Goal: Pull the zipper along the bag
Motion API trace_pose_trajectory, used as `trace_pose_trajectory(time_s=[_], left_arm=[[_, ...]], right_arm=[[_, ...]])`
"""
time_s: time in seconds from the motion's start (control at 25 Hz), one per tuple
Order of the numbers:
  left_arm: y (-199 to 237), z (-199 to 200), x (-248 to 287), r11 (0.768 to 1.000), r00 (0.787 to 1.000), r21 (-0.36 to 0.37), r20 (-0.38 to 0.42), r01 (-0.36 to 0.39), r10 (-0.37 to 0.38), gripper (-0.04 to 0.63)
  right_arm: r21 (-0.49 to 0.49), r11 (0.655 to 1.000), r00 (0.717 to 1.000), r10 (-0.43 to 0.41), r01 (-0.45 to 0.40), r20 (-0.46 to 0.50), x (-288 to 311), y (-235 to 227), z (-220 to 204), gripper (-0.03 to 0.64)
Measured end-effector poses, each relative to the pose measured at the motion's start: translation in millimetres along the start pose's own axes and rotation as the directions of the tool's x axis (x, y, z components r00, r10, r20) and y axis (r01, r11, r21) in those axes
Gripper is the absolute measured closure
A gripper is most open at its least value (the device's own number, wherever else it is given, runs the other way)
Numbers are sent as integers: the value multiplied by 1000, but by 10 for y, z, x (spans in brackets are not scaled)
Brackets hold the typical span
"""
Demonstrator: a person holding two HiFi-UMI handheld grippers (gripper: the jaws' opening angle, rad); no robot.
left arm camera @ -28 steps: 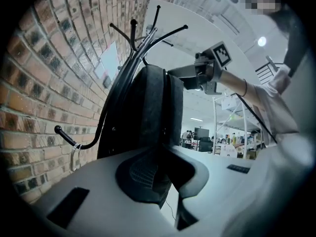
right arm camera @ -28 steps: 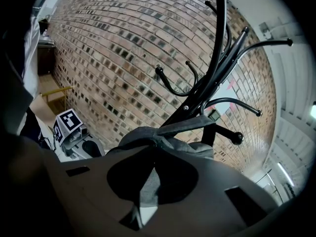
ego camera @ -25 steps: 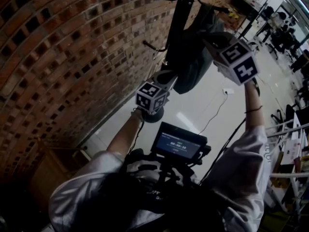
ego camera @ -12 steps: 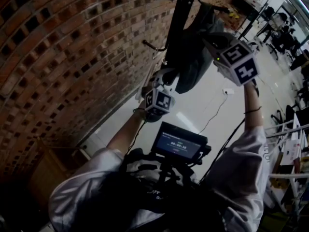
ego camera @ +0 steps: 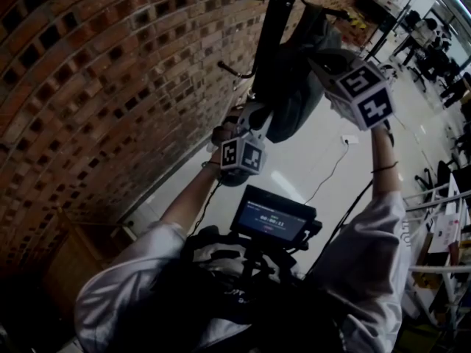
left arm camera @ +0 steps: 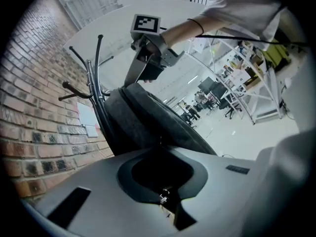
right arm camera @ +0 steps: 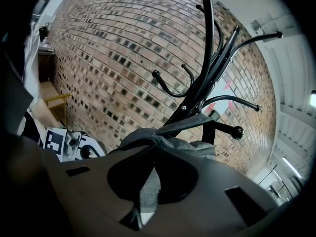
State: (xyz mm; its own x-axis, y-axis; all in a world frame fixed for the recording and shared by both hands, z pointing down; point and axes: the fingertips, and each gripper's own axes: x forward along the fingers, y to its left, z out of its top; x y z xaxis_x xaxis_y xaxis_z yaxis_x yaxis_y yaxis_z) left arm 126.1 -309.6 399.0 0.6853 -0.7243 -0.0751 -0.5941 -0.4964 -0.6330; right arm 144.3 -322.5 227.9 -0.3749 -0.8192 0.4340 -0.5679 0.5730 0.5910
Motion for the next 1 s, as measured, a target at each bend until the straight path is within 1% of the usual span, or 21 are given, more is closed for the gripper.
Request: trace_pose_trajectory(time_s=[0.12, 0.2, 0.36, 0.48, 0.76, 0.92, 1.0], left_arm=[[-1, 30, -54, 997, 999, -65, 12, 39, -39, 583], [10, 63, -83, 994, 998, -85, 13, 63, -62, 583], [41, 134, -130, 993, 997, -84, 6, 81, -81, 583], [102, 170, -171, 991, 996, -99, -2, 84, -85, 583], [282, 340, -188, 992, 996, -88, 0, 91, -92, 583], [436, 516, -178, 989, 996, -118, -2, 92, -93, 583], [464, 572, -168, 988, 994, -114, -12, 107, -110, 583]], right_arm=[[6, 1000, 1000, 2, -2, 8, 0, 0, 2, 604], [10, 1000, 1000, 2, -3, 12, 0, -5, -2, 604], [16, 1000, 1000, 1, -1, 16, -13, -23, -2, 604], [18, 1000, 1000, 0, 0, 22, -5, -12, 12, 604], [34, 999, 999, 5, -6, 38, -5, -15, 17, 604], [44, 999, 999, 11, -13, 48, -9, -24, 11, 604], [47, 999, 999, 14, -17, 51, -19, -25, 2, 604]])
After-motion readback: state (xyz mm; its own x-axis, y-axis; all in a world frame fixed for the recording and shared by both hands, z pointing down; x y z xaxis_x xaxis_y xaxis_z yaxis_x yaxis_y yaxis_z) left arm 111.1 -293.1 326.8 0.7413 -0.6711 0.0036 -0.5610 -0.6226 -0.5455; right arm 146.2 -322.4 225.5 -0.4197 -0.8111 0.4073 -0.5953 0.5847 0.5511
